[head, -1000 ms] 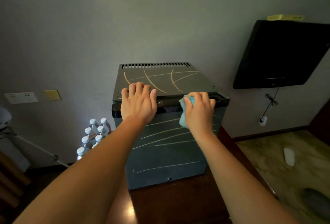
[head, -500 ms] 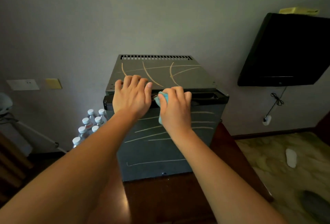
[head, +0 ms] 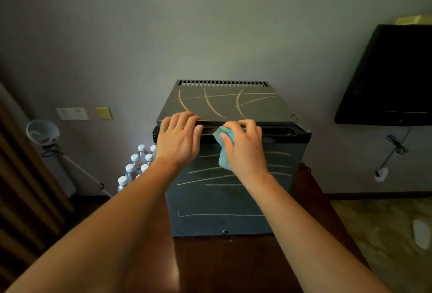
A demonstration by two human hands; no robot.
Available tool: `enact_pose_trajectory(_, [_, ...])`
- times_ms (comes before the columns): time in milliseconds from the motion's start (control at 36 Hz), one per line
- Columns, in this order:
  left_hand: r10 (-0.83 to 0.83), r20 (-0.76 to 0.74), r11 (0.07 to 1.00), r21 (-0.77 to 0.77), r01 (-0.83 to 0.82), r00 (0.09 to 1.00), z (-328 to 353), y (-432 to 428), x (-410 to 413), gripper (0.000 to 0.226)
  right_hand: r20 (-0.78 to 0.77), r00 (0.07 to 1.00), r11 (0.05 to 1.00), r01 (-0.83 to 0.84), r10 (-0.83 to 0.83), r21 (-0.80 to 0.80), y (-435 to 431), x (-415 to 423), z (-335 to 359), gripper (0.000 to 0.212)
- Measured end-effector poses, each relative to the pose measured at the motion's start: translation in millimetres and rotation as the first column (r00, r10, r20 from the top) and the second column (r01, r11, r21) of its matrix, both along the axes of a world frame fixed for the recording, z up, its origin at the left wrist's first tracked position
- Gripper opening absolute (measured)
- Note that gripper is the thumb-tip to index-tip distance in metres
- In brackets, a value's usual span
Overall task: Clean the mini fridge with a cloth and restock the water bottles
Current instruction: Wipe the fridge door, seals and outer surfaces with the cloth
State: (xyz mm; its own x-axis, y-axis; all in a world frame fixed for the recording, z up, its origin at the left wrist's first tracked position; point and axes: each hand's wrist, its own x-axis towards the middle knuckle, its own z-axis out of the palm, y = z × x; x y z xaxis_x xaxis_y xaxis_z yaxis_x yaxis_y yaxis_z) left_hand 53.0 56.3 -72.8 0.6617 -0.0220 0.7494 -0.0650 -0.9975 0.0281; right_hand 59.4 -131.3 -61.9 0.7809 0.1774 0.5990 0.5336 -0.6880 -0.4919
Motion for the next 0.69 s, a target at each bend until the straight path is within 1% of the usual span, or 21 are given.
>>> enact_pose_trajectory(83, [-0.03, 0.054, 0.996, -0.085, 0.034, 0.998, -16, 22, -14, 0.038, -0.034, 0.999, 0.981, 0.018, -0.012, 0.194, 1, -8, -7, 0.02])
enact_pose_trajectory(167, [-0.074, 0.022, 0.995, -0.064, 0.075, 0.997, -36, 45, -28, 0.044, -0.039, 0.998, 0.939, 0.065, -0.055, 0.338, 10, -18, -19, 0.029])
enact_pose_trajectory(222, [-0.104, 0.032, 0.993, -0.047, 0.105, 0.994, -44, 54, -33, 0.045, -0.055, 0.997, 0.914, 0.076, -0.058, 0.398, 22, -28, -28, 0.032])
enact_pose_trajectory(306, [-0.148, 0.069, 0.981, -0.119, 0.156, 0.987, -50, 63, -36, 0.048, -0.022, 0.999, 0.905, 0.05, -0.045, 0.423, 45, -40, -42, 0.027])
enact_pose_trajectory(389, [-0.219, 0.085, 0.955, -0.184, 0.232, 0.972, -58, 70, -37, 0.051, 0.033, 0.997, 0.895, 0.046, -0.067, 0.443, 69, -47, -52, 0.023])
enact_pose_trajectory(472, [-0.266, 0.117, 0.933, -0.218, 0.286, 0.957, -63, 70, -33, 0.053, 0.075, 0.991, 0.864, 0.057, -0.109, 0.5, 92, -48, -62, 0.019])
enact_pose_trajectory(556, [-0.293, 0.168, 0.896, -0.296, 0.332, 0.941, -68, 61, -26, 0.052, 0.077, 0.985, 0.823, 0.082, -0.151, 0.562, 112, -46, -76, 0.016])
enact_pose_trajectory(694, [-0.308, 0.251, 0.84, -0.382, 0.387, 0.918, -75, 47, -15, 0.05, 0.125, 0.973, 0.832, 0.093, -0.191, 0.547, 137, -41, -105, 0.016])
